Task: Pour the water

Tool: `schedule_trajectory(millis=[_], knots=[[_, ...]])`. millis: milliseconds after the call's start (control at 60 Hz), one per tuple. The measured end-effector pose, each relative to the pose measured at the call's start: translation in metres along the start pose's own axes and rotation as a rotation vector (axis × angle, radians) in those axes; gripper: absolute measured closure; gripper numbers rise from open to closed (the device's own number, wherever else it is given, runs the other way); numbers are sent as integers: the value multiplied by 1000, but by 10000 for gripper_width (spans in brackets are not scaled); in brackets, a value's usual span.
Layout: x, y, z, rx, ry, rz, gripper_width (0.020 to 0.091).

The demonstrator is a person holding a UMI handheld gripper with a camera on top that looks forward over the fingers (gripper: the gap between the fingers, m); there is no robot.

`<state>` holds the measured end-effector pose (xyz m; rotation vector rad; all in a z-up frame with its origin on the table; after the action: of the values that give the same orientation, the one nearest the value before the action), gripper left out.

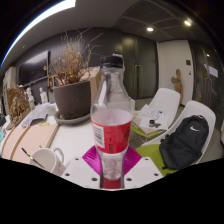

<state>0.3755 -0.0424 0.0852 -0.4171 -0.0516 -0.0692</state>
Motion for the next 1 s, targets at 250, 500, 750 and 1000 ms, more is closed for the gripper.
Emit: schedule_trajectory(millis=[250,500,750,1000], knots=[[-4,-3,-4,65,14,-30,761],[-1,-21,1,-60,44,-62,266],[-37,-126,40,-136,67,-115,249],[-125,-250,66,-174,25,-108,252]])
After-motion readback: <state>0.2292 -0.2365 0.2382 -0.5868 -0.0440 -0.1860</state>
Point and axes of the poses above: the point between the fingertips, and its own axes, seen from behind it with the camera up: x to the right, z up, y forward, the way the camera looks, the point moved 10 cm from there along -y, backward, against the way the camera looks, and after that the axes turned 8 degrees about -y, right-handed, at the moved point
